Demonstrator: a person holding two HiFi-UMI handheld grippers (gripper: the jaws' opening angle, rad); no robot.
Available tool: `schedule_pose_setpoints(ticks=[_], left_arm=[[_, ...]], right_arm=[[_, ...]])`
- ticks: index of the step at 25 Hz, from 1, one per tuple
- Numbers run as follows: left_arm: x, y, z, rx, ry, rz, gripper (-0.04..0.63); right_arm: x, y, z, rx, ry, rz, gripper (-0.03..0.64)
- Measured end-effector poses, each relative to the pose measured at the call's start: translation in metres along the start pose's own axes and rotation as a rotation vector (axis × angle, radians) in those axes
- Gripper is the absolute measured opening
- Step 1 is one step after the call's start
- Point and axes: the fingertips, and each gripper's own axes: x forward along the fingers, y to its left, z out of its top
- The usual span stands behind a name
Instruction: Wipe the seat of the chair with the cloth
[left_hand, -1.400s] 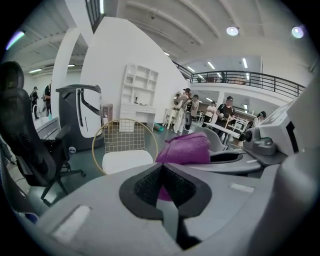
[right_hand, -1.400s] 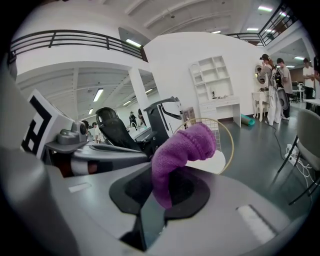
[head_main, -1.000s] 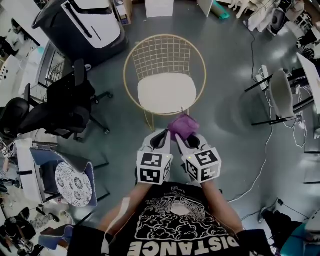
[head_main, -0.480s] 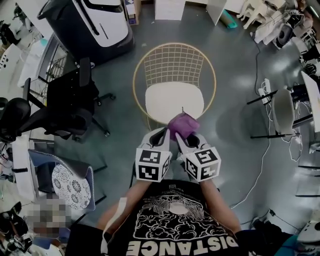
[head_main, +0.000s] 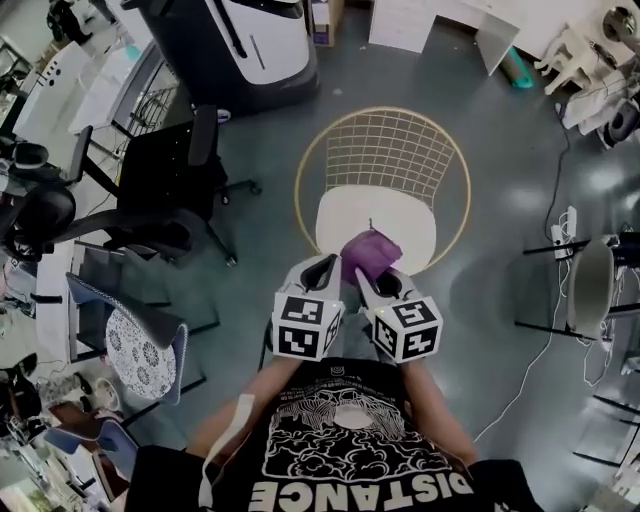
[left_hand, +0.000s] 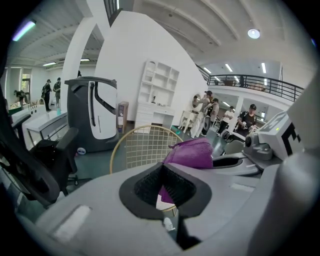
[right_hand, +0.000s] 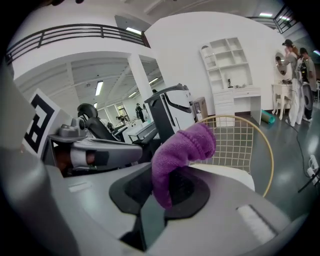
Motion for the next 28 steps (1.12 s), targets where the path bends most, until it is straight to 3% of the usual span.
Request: schedule_pose_setpoints(ticks=[9, 15, 23, 28], left_arm=[[0.079, 0.005, 0.014, -0.048, 0.106, 0.117, 0.0], [0.102, 0.014, 0.006, -0.08, 0.167, 0.203, 0.0], [0.131, 0.033, -0.008, -0.067, 0.245, 0.209, 0.0], [0.142, 0.066, -0.022, -0.04, 0.315, 0.179, 0.0]], right_arm=[[0.043, -0.077, 0.02, 0.057, 0.083, 0.126, 0.06], [0.07, -0.106, 0.015, 0.081, 0.142, 0.217, 0.06], [0.119, -0.111, -0.009, 0.09, 0.208, 0.277, 0.06], [0.167, -0.101, -0.028, 0.15, 0.245, 0.276, 0.06]])
